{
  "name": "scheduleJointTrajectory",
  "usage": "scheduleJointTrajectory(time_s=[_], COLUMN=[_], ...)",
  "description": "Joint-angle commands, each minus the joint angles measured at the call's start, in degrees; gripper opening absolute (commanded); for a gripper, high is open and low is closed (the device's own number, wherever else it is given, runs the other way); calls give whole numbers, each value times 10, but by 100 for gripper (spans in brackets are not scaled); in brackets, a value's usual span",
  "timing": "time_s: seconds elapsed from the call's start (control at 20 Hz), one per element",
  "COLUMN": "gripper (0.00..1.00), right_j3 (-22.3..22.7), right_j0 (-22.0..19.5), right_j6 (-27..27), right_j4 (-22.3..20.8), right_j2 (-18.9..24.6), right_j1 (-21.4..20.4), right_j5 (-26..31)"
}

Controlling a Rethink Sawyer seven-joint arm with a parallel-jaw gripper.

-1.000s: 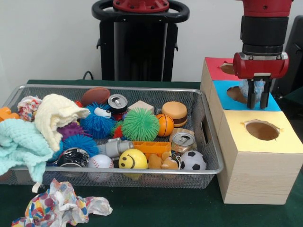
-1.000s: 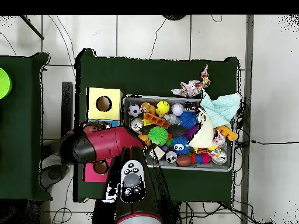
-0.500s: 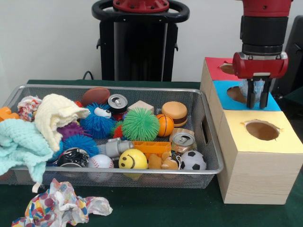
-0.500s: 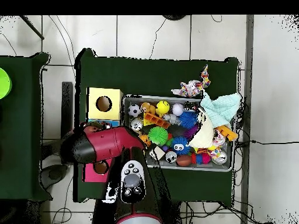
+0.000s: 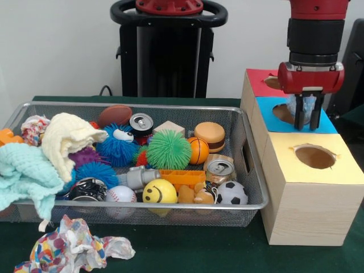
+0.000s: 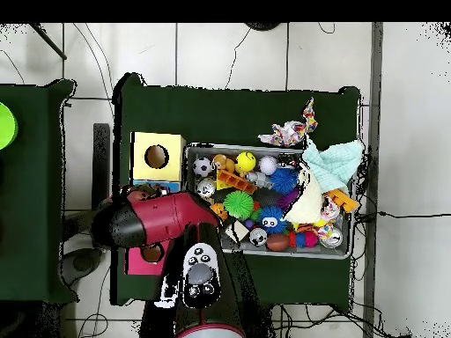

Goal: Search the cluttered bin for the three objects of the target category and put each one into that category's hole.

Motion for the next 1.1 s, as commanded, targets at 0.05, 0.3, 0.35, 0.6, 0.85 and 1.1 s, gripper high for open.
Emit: scheduleJointTrajectory(time_s=[0.05, 0.3, 0.35, 0.6, 0.85, 1.1], gripper=[0, 0, 0, 0, 100, 100], right_j3=[61, 71, 75, 78, 79, 80], right_j0=[-13, -13, -13, -10, -8, 1], right_j6=[48, 49, 50, 49, 42, 51], right_j4=[-15, -17, -17, -20, -22, -23], right_j2=[-6, -7, -7, -11, -10, -19], right_j1=[4, 3, 1, 0, -1, -3], right_j5=[34, 25, 21, 14, 11, 4])
